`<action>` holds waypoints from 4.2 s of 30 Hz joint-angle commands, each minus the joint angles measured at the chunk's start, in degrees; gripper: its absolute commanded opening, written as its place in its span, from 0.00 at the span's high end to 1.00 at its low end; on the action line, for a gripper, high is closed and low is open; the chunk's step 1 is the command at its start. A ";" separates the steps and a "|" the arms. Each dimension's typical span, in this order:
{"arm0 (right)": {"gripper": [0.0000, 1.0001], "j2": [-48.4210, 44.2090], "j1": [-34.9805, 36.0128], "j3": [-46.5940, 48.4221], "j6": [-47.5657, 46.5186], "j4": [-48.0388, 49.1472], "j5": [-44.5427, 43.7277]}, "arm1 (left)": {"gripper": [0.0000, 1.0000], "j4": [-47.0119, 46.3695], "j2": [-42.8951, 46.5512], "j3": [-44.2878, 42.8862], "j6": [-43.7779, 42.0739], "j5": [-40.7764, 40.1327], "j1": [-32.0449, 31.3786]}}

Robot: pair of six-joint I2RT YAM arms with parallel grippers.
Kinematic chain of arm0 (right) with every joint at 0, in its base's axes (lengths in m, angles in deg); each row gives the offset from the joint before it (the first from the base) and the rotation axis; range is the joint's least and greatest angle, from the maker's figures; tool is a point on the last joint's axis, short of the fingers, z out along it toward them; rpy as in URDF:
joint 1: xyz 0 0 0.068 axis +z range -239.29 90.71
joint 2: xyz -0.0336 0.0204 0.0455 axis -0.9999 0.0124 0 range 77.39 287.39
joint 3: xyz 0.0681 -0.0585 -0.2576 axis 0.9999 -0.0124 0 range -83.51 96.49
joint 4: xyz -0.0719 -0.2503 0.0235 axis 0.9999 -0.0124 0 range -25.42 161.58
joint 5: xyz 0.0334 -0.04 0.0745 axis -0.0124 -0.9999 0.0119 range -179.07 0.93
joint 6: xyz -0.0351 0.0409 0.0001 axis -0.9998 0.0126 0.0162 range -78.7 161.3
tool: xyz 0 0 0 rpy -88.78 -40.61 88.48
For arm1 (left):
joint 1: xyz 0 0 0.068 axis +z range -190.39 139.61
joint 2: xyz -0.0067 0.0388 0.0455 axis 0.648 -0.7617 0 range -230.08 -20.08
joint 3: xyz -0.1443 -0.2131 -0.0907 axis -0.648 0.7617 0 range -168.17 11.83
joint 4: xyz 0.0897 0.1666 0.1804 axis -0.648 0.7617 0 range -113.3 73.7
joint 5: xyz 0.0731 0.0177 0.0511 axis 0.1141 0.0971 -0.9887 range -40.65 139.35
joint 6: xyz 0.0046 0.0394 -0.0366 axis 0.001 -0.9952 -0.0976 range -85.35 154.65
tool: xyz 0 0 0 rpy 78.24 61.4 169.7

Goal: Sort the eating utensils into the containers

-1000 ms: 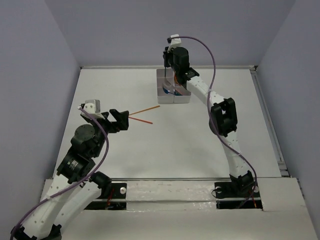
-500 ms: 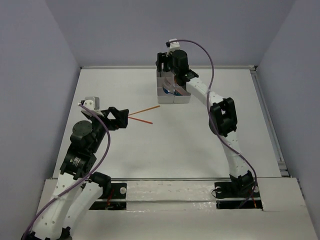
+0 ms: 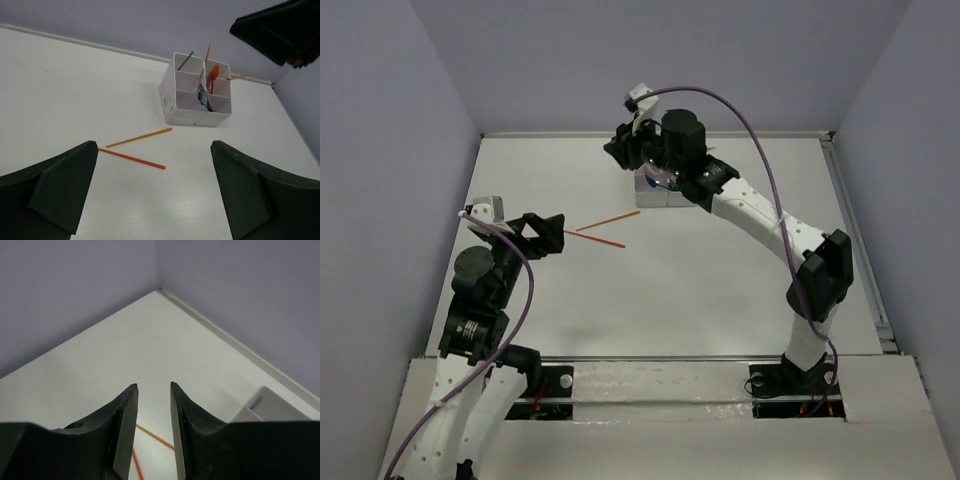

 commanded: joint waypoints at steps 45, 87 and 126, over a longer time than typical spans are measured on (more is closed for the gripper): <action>0.90 23.39 16.36 -5.64 -4.08 -12.89 -3.38 | 0.01 -4.58 5.13 0.91 0.92 -0.41 1.08; 0.96 27.34 19.62 1.02 -3.02 -23.88 -7.50 | 0.01 -4.32 5.83 0.65 0.92 0.91 1.08; 1.00 -12.39 9.61 -24.47 6.21 23.57 -15.07 | 0.01 -4.41 4.16 0.65 1.01 2.23 1.08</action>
